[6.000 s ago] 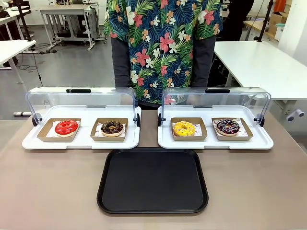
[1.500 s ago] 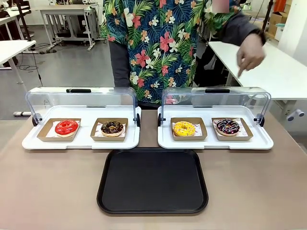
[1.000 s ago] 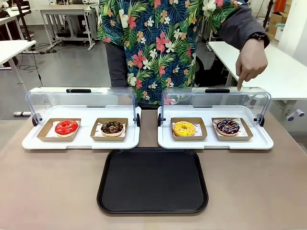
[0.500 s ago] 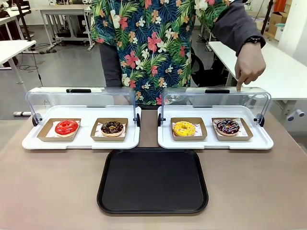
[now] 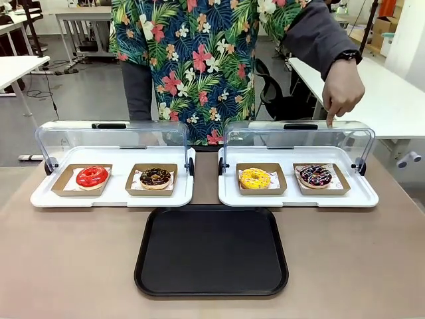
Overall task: Move the fourth donut from the left to the tray.
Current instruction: Pick up the Paper togo box containing the Donut indicated by the person and place it on the Handle tray.
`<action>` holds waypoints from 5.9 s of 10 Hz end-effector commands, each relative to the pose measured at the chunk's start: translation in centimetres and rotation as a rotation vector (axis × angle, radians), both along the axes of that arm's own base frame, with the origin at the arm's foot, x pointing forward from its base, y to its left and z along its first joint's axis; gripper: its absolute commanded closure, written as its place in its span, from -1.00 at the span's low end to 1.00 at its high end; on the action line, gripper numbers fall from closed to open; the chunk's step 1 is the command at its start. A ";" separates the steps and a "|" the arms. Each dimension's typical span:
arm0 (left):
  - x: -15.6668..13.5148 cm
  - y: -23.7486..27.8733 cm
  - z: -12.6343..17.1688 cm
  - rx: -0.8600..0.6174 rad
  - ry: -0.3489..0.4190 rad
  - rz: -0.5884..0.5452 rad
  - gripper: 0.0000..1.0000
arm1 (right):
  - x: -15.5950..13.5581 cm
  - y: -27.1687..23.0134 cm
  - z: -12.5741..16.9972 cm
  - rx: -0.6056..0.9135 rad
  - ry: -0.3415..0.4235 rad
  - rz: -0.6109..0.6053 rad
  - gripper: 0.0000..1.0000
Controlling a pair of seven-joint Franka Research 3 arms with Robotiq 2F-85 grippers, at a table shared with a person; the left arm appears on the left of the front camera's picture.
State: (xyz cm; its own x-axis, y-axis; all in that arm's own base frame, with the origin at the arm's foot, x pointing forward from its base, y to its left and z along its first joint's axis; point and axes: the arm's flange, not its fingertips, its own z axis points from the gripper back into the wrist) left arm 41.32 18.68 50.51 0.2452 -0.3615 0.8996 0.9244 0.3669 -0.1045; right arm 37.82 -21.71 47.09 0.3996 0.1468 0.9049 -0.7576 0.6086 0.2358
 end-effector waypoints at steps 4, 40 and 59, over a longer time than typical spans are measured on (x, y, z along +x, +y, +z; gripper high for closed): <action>-0.1 0.0 0.1 0.002 -0.005 -0.014 -1.00 | 0.0 0.0 0.0 0.000 0.000 0.000 -1.00; -0.1 0.0 0.1 0.002 -0.005 -0.014 -1.00 | 12.6 22.0 -14.8 -1.221 -0.102 0.488 -1.00; -0.1 0.0 0.1 0.002 -0.005 -0.014 -1.00 | 13.6 21.2 -15.5 -1.159 -0.006 0.594 1.00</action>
